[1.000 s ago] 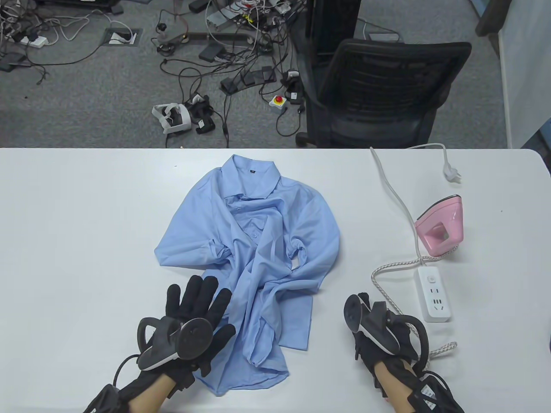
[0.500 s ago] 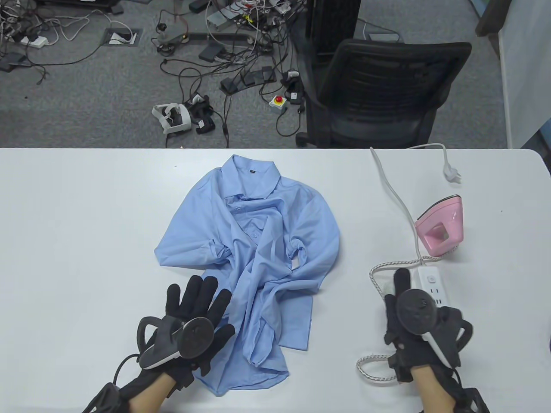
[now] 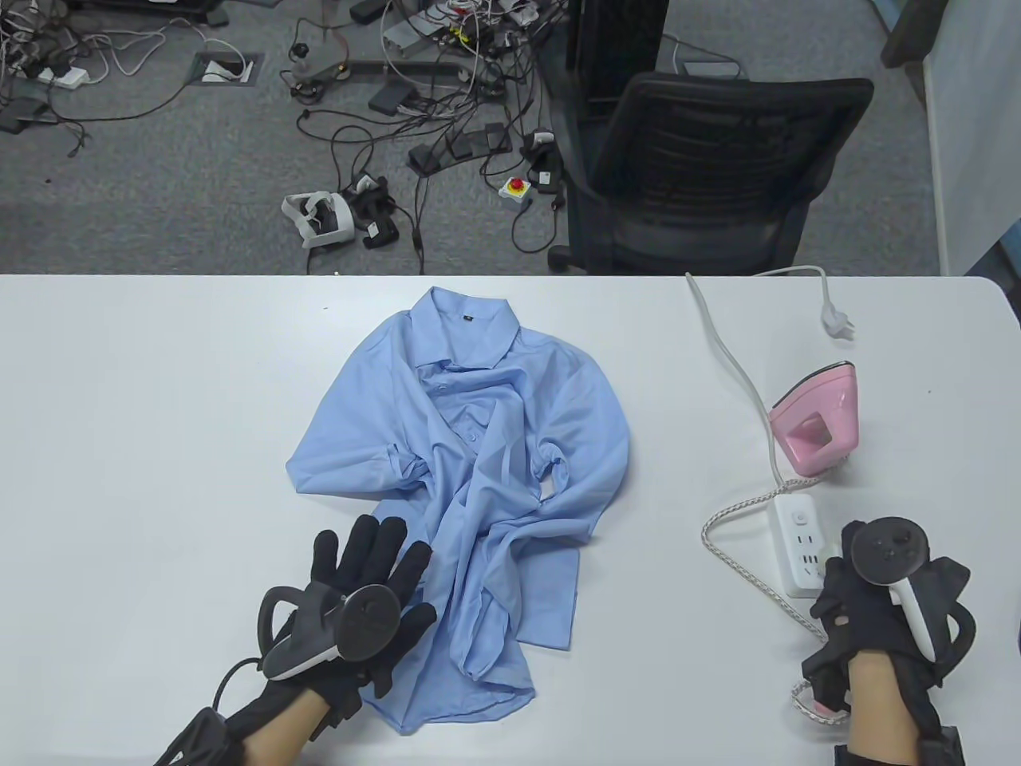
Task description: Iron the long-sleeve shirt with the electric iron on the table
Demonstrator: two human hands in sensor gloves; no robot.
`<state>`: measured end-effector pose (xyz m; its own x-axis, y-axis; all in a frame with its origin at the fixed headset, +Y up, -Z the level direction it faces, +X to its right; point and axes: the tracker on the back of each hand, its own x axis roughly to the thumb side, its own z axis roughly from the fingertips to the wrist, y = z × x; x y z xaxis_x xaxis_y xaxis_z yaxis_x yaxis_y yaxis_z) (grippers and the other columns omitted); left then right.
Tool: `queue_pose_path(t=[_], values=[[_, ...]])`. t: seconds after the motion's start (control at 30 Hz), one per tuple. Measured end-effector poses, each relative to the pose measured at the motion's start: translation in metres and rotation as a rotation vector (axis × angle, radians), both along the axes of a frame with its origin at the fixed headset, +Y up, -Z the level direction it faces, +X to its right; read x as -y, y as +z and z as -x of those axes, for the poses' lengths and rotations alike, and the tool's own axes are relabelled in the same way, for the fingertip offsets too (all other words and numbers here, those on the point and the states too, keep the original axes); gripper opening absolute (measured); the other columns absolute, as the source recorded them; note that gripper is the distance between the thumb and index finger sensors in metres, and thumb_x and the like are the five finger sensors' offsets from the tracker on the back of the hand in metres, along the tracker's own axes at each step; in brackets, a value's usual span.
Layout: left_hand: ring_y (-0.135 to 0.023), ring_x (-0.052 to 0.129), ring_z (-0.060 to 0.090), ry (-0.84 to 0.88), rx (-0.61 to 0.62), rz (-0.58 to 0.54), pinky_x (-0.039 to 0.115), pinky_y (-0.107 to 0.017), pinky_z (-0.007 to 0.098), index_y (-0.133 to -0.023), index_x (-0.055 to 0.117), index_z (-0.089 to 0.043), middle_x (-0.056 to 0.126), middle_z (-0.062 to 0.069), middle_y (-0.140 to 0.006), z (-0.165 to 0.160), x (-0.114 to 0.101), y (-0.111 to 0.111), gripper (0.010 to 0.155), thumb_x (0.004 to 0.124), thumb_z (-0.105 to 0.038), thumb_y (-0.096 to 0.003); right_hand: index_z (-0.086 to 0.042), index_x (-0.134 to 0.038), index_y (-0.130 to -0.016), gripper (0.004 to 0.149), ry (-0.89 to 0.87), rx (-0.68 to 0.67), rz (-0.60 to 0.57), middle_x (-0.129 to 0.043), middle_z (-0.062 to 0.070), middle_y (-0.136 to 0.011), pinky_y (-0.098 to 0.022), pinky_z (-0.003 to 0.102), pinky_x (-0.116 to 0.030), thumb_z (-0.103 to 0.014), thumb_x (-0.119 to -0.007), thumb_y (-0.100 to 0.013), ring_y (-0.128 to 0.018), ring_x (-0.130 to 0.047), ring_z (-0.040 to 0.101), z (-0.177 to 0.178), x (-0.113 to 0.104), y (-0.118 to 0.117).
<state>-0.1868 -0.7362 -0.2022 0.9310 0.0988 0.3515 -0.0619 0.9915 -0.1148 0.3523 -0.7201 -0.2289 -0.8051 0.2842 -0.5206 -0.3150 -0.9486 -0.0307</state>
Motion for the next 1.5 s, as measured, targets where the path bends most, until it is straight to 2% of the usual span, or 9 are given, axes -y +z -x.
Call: queue_pose_path(t=[0.13, 0.63, 0.73, 0.87, 1.2, 1.3, 1.37, 1.43, 1.5], values=[[-0.109, 0.013, 0.031, -0.017, 0.002, -0.035, 0.008, -0.070, 0.062, -0.109, 0.037, -0.036, 0.015, 0.003, -0.120, -0.001, -0.003, 0.002, 0.068, 0.055, -0.066, -0.0499, -0.024, -0.050, -0.097, 0.060, 0.012, -0.007, 0.006, -0.082, 0.014, -0.071, -0.032, 0.038, -0.086, -0.036, -0.063, -0.040, -0.041, -0.096, 0.022, 0.003, 0.001, -0.001], [-0.109, 0.013, 0.031, 0.021, -0.001, -0.021, 0.008, -0.070, 0.062, -0.109, 0.038, -0.036, 0.015, 0.003, -0.120, 0.003, -0.004, 0.002, 0.069, 0.055, -0.066, -0.0500, -0.026, -0.052, -0.096, 0.060, 0.053, -0.027, 0.042, -0.083, 0.013, -0.072, -0.033, 0.039, -0.086, -0.039, -0.066, -0.039, -0.043, -0.096, 0.023, 0.009, 0.011, -0.005], [-0.109, 0.013, 0.031, 0.017, 0.002, -0.010, 0.008, -0.070, 0.062, -0.109, 0.038, -0.035, 0.015, 0.004, -0.120, 0.002, -0.004, 0.002, 0.069, 0.055, -0.066, -0.0500, -0.026, -0.051, -0.097, 0.059, 0.031, -0.024, 0.041, -0.082, 0.013, -0.073, -0.034, 0.040, -0.085, -0.039, -0.060, -0.040, -0.045, -0.095, 0.024, 0.009, 0.012, -0.004], [-0.109, 0.013, 0.031, 0.023, 0.005, -0.016, 0.008, -0.070, 0.062, -0.109, 0.038, -0.036, 0.015, 0.003, -0.120, 0.002, -0.006, 0.003, 0.069, 0.055, -0.066, -0.0500, -0.025, -0.048, -0.097, 0.059, 0.021, -0.027, 0.063, -0.081, 0.014, -0.074, -0.035, 0.041, -0.085, -0.038, -0.059, -0.040, -0.046, -0.095, 0.025, 0.010, 0.012, -0.004], [-0.108, 0.011, 0.031, 0.026, 0.007, -0.013, 0.008, -0.070, 0.062, -0.109, 0.037, -0.035, 0.013, 0.003, -0.120, 0.001, -0.006, 0.004, 0.069, 0.055, -0.066, -0.0501, -0.029, -0.050, -0.096, 0.059, 0.083, -0.017, 0.096, -0.088, 0.008, -0.067, -0.033, 0.042, -0.088, -0.041, -0.061, -0.040, -0.042, -0.100, 0.023, 0.013, 0.011, -0.005], [-0.108, 0.007, 0.030, 0.028, 0.008, -0.015, 0.008, -0.070, 0.062, -0.109, 0.037, -0.036, 0.011, 0.003, -0.119, 0.001, -0.006, 0.003, 0.069, 0.055, -0.066, -0.0501, -0.031, -0.052, -0.096, 0.058, 0.084, -0.046, 0.127, -0.089, 0.008, -0.064, -0.033, 0.043, -0.088, -0.041, -0.063, -0.040, -0.041, -0.100, 0.024, 0.016, 0.017, -0.009], [-0.108, 0.007, 0.030, 0.029, 0.009, -0.012, 0.008, -0.070, 0.062, -0.109, 0.037, -0.036, 0.011, 0.003, -0.119, 0.001, -0.005, 0.004, 0.069, 0.055, -0.066, -0.0501, -0.032, -0.051, -0.096, 0.058, 0.150, -0.036, 0.131, -0.087, 0.006, -0.062, -0.032, 0.042, -0.088, -0.043, -0.061, -0.039, -0.040, -0.100, 0.022, 0.019, 0.018, -0.010], [-0.107, 0.006, 0.030, 0.028, 0.008, -0.007, 0.008, -0.070, 0.062, -0.109, 0.036, -0.036, 0.010, 0.003, -0.119, 0.000, -0.005, 0.004, 0.069, 0.055, -0.066, -0.0502, -0.032, -0.049, -0.096, 0.059, 0.184, -0.020, 0.193, -0.091, 0.006, -0.058, -0.029, 0.042, -0.089, -0.044, -0.060, -0.039, -0.035, -0.102, 0.022, 0.020, 0.021, -0.012], [-0.107, 0.006, 0.030, 0.031, 0.008, -0.011, 0.008, -0.070, 0.062, -0.109, 0.036, -0.036, 0.010, 0.003, -0.119, 0.000, -0.006, 0.004, 0.069, 0.055, -0.066, -0.0501, -0.033, -0.046, -0.096, 0.059, 0.165, -0.018, 0.197, -0.091, 0.006, -0.057, -0.028, 0.042, -0.089, -0.044, -0.058, -0.039, -0.033, -0.102, 0.022, 0.021, 0.021, -0.010]])
